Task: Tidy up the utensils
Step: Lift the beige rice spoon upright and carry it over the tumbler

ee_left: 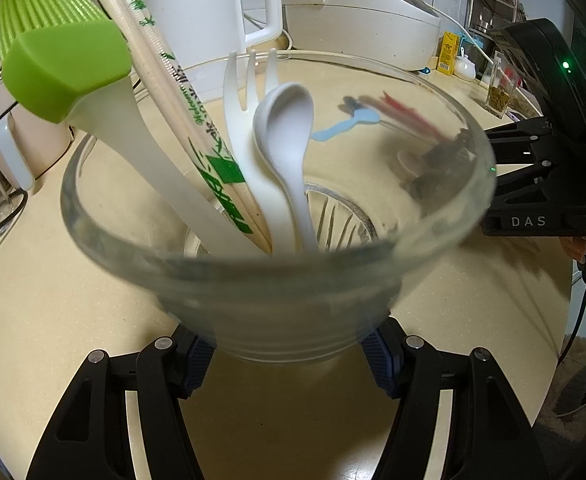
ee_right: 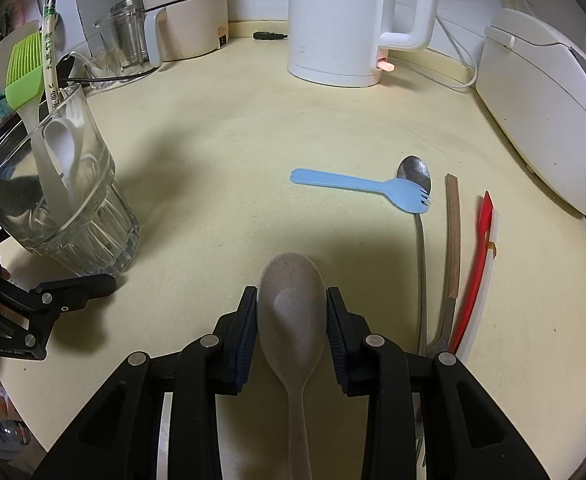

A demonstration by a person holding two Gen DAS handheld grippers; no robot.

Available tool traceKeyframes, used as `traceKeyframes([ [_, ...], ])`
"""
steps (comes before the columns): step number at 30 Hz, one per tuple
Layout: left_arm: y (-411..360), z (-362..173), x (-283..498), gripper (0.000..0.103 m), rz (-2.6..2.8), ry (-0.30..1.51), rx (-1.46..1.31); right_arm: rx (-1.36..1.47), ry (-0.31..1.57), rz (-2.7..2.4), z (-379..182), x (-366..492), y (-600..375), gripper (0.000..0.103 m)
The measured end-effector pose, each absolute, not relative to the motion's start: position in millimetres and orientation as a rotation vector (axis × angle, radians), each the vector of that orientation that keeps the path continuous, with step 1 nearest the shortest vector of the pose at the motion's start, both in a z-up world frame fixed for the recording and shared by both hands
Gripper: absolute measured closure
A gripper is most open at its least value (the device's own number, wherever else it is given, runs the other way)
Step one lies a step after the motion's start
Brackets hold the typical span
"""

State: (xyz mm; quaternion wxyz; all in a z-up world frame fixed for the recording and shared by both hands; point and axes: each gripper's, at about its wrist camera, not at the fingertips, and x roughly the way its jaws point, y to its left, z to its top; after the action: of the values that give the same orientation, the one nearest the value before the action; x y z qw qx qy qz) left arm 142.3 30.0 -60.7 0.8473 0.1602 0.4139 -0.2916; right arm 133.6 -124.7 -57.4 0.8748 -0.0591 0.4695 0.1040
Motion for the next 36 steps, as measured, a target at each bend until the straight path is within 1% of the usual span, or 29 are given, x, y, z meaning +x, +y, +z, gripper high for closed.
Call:
traceKeyframes([
  [18, 28.2, -60.6, 143.1, 0.033, -0.615, 0.871, 0.341, -0.119, 0.983, 0.216, -57.8, 133.9, -125.4, 0.070],
  [25, 27.8, -60.4, 143.6, 0.033, -0.616, 0.872, 0.341, -0.026, 0.983, 0.217, -54.2, 133.4, -135.5, 0.070],
  [30, 27.8, -60.4, 143.5, 0.033, -0.615, 0.871, 0.342, 0.011, 0.919, 0.226, -29.4, 126.6, -140.1, 0.070],
  [36, 27.6, -60.3, 143.6, 0.033, -0.616, 0.870, 0.343, 0.045, 0.807, 0.233, 14.2, 119.6, -141.5, 0.070],
])
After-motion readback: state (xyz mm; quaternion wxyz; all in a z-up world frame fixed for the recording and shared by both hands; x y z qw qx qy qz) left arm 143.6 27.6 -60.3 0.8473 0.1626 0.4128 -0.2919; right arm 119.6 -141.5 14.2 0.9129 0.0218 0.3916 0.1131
